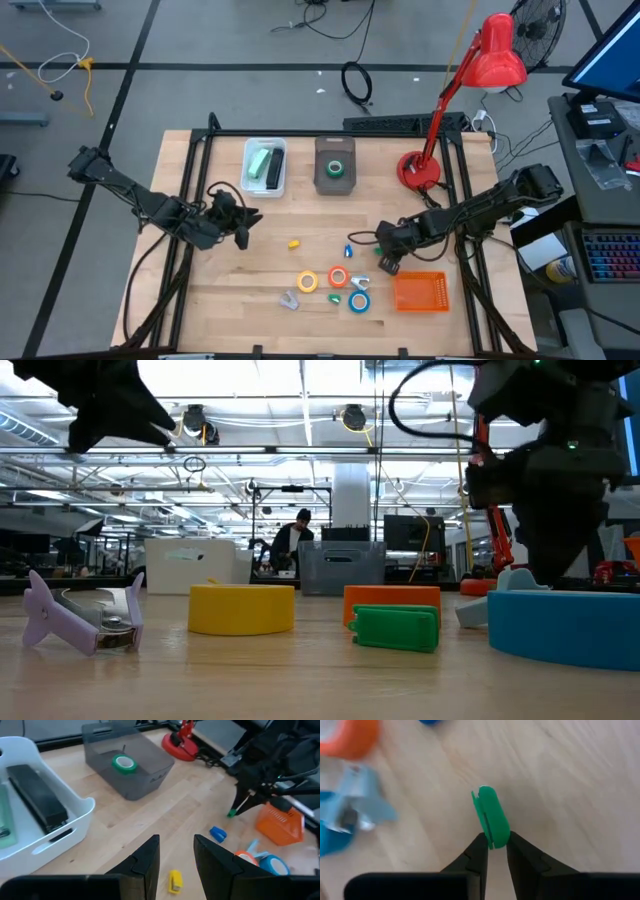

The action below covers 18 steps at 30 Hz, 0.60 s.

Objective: Pick and place Stapler, Stapler remover, tape
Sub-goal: Put the small green stapler into the white bin

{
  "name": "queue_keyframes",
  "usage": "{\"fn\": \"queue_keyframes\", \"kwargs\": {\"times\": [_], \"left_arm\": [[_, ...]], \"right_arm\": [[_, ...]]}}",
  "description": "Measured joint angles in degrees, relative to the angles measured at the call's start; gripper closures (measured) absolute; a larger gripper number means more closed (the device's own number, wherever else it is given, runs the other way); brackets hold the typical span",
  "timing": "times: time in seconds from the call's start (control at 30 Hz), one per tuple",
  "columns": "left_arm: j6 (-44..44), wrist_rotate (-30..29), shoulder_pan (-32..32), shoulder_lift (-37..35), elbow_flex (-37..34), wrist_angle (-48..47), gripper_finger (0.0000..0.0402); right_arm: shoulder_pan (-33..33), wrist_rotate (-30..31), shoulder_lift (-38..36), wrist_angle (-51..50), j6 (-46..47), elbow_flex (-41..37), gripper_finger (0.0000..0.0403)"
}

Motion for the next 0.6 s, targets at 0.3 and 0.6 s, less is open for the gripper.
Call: {"fn": "queue_keyframes", "kwargs": {"times": [0.3,0.6], "left_arm": [[0.33,0.05,0.0,0.0,0.01,1.87,0.0279],[11.06,0.56,0.85,1.42,0.04,13.22,0.0279]], "right_arm": [[-3.9,0.29,-4.03,9.4,-0.54,-0.01,0.0354],[-8.88,1.96,-5.74,32.49,-3.26,0.02,0.0359]]}}
